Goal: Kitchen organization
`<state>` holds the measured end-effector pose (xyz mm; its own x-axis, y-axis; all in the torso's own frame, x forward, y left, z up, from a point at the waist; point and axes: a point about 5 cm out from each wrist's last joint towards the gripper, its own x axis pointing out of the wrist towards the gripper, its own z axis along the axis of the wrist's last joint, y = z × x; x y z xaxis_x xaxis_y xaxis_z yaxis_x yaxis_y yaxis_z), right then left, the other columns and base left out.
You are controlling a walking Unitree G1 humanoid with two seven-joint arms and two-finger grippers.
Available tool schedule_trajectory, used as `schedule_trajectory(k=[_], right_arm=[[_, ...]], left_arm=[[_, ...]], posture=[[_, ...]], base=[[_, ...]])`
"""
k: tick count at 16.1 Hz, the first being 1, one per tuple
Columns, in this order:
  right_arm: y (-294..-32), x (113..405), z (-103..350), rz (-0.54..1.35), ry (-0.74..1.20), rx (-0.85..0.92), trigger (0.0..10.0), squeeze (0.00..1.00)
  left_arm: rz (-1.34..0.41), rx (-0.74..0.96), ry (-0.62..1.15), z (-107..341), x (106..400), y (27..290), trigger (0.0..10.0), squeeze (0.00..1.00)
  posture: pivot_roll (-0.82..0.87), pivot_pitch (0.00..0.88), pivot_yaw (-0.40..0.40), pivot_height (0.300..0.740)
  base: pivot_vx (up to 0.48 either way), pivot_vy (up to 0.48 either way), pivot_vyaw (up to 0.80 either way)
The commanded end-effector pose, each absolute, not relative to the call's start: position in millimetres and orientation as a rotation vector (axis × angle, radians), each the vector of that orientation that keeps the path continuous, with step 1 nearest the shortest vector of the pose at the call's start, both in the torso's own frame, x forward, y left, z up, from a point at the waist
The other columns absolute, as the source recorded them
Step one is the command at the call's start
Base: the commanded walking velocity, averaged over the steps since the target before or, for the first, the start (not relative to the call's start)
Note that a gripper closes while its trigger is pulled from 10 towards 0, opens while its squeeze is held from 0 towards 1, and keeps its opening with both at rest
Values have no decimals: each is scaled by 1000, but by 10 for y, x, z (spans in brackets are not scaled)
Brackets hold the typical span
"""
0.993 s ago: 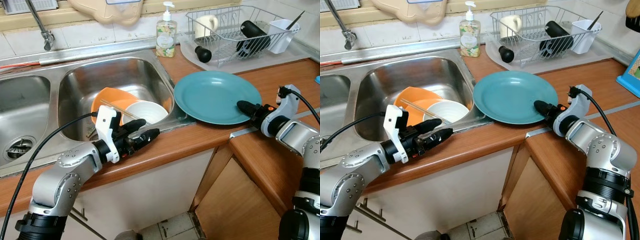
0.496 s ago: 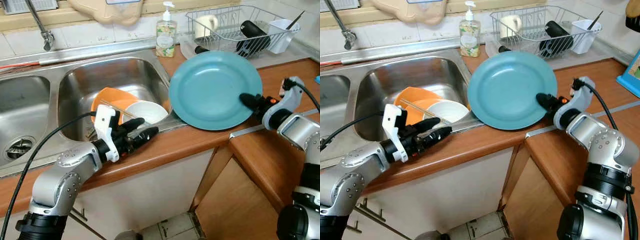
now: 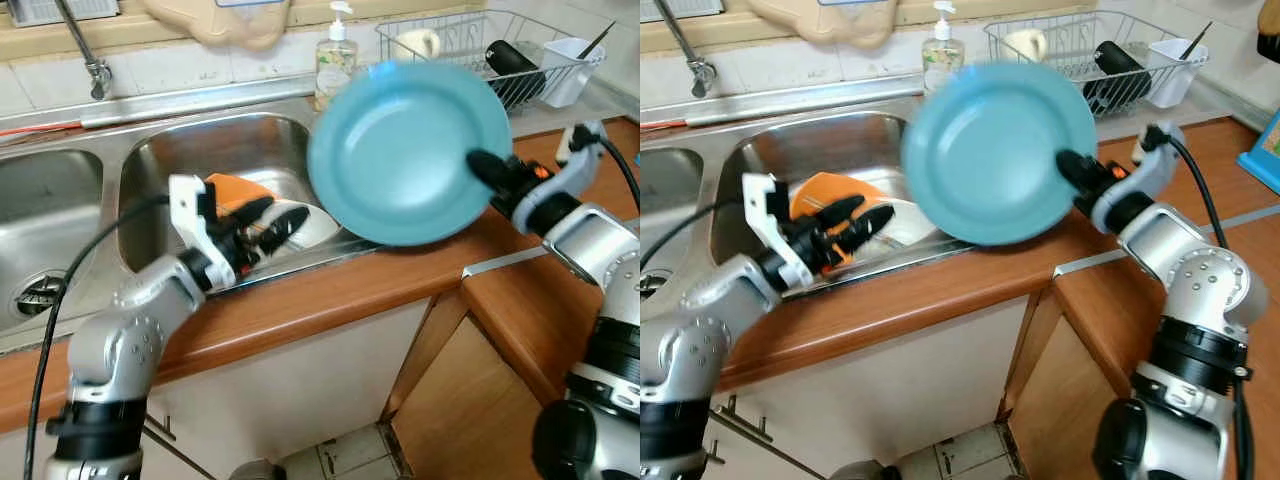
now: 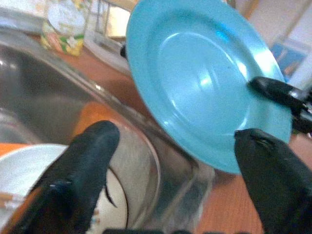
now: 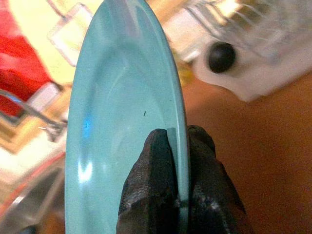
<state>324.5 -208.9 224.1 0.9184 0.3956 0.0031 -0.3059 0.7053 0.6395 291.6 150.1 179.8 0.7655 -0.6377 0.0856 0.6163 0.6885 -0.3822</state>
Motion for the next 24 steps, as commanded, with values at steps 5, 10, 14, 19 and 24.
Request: schedule_trajectory(k=[5,10,14,19,24], right_arm=[[-1758,3098,2446,620,61,660,0,0],[-1647,3030,2422,661,64,698,0,0],[-1626,3011,2381,654,75,714,0,0],[-1599,3007,2354,650,86,720,0,0],[-1571,2995,2332,651,93,716,0,0]], left_arm=[[-754,-624,66,1819,2952,1485,10000,0],[-834,-752,40,1867,2931,1464,0,0],[-894,-842,-4,1920,2865,1474,0,0],[-918,-875,-20,1943,2828,1479,0,0],[-915,-874,-13,1936,2830,1486,0,0]], posture=[[-65,0,61,740],[-61,0,71,740],[-59,0,72,740],[-56,0,72,740],[-55,0,75,740]], base=[[0,0,0],[0,0,0],[0,0,0],[0,0,0],[0,0,0]])
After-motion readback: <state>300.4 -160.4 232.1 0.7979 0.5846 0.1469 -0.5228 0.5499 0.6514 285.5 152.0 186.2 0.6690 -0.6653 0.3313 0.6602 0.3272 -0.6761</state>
